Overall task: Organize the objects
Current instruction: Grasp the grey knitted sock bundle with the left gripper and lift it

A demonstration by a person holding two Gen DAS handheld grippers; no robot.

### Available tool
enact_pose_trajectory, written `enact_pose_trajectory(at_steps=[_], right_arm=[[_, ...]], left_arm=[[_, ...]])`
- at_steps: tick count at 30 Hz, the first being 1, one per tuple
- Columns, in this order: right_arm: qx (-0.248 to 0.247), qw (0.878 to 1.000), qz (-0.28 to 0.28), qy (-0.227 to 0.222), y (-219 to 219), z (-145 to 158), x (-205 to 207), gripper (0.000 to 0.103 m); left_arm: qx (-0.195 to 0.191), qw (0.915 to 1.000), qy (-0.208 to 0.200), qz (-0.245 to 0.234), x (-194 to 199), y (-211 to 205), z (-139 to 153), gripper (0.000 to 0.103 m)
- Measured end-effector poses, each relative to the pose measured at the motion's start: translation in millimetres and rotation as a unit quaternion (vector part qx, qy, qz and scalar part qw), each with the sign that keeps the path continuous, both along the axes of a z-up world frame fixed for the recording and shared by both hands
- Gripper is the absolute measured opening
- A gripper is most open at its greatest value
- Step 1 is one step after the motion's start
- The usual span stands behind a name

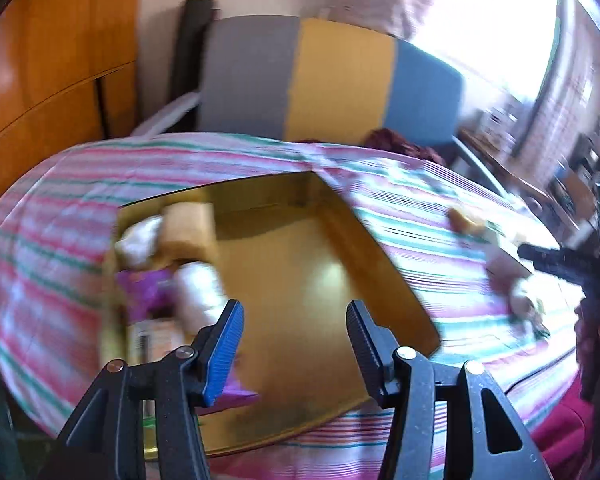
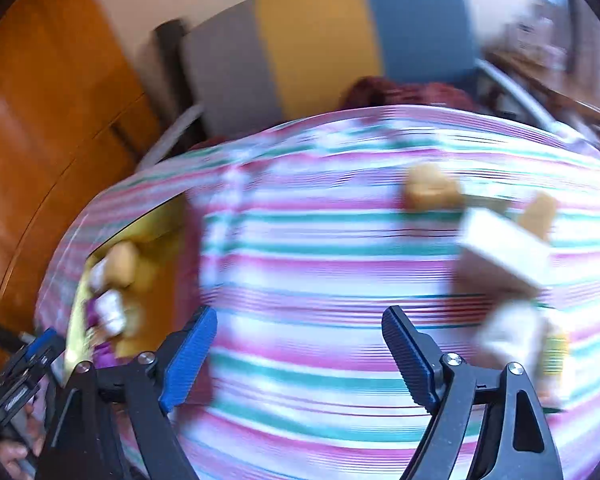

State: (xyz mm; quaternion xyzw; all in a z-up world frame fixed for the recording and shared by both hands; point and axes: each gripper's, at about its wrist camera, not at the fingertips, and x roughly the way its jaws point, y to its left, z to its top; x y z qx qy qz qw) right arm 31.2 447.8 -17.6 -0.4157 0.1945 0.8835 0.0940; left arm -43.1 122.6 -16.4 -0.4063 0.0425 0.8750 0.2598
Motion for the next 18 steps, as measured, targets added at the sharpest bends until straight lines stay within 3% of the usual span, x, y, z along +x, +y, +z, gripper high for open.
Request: enact_pose_trajectory(at_steps=[6,9,11,13,18], right_arm=[[0.008,0.988,-0.154,-0.006,112.8,-3.4,58.6,0.087],[-0.014,0.97,-0.241,-0.003,159.6,-23.2,92.6,0.087],[-0.059,0.951,-0.303,-0.026,182.7,-42.4,110.9,0.083],[-0.09,0.94,-0.33,-0.015,194.8,-46.0,120.3,0.083],[-0.09,0.941,-0.326,-0.015,197.0,-43.5,119.3,0.083]], left_arm=[[-0.005,0.9958,-0.012,-0.091,20.9,72.8,2.2,0.058],[-0.016,0.9911,-0.018,-0.131,33.1,109.5,-1.6,0.058],[-0.021,0.9869,-0.024,-0.158,39.6,133.5,-4.4,0.058],[-0.026,0.9818,-0.022,-0.187,46.2,163.4,-8.1,0.058],[-0.041,0.9683,-0.045,-0.242,55.1,224.9,-25.2,0.058]])
